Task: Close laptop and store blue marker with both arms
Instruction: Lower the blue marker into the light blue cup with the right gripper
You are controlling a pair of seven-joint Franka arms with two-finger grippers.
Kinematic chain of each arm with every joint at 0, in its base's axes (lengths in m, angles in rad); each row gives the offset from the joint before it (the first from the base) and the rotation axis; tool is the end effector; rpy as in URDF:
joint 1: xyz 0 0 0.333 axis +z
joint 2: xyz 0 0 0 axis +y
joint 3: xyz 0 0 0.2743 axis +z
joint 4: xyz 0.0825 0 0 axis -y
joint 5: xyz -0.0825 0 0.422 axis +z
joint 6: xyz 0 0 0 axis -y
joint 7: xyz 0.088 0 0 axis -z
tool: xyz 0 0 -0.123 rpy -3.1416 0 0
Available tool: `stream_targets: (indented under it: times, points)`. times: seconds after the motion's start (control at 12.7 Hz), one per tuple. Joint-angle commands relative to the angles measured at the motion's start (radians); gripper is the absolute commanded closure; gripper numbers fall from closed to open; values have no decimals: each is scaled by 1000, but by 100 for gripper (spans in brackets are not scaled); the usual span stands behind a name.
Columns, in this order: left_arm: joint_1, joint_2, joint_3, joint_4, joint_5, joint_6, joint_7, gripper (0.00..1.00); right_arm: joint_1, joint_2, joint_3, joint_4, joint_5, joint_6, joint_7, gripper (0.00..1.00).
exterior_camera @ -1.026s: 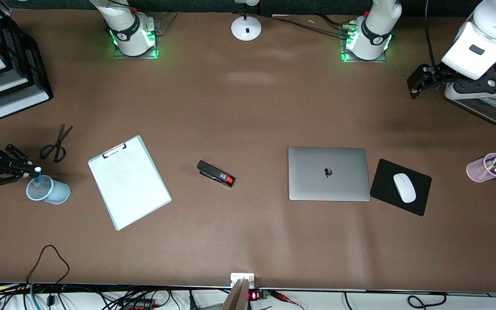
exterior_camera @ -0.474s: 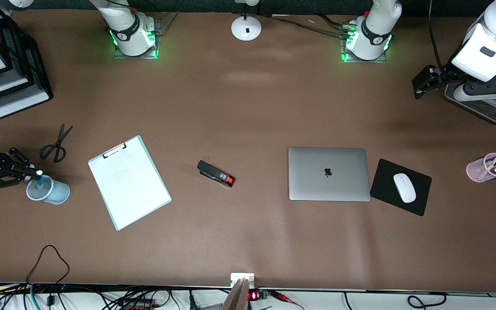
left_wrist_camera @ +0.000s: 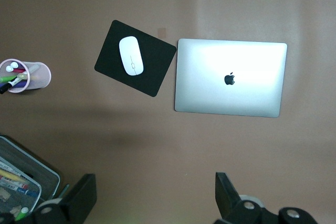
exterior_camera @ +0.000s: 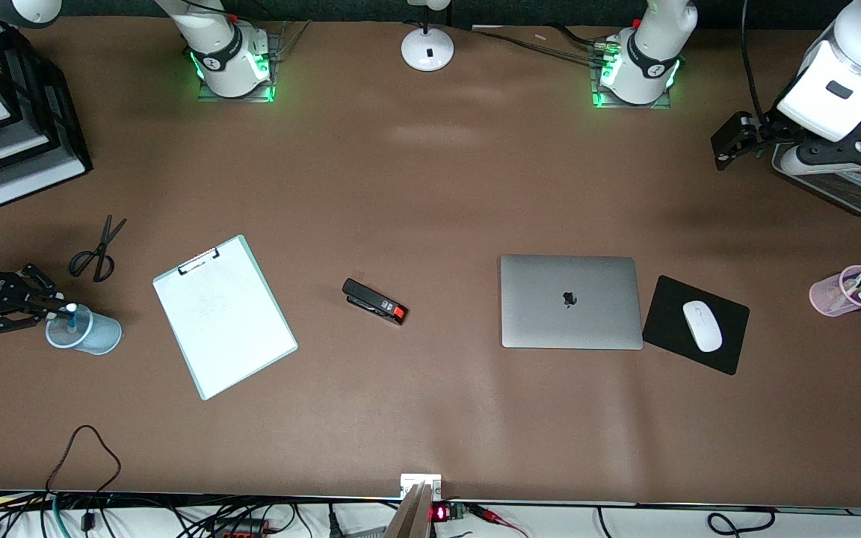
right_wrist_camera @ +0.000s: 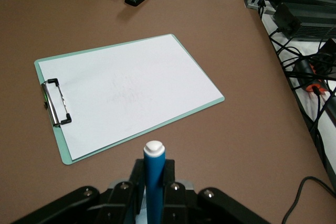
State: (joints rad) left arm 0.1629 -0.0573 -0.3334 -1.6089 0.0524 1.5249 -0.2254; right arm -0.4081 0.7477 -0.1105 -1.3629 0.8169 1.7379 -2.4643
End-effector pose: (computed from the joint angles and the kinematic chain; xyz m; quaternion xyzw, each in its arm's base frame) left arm 0.5645 -0.0948 0.5753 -0.9988 -0.0286 0.0076 0.0378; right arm 0.6557 -0.2712 0.2108 -0.6237 -0.6853 -0.3219 0.1945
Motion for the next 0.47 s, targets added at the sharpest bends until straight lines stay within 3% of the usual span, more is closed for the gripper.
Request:
stream_targets:
  times: [0.0,0.39]
  points:
    - [-2,2,-3,7,-17,-9,23,0,-20,36,14,47,18,-3,-5,100]
    - [-5,7,-4,6,-17,-14,24,0,-41,70,11,47,18,-1,1,100]
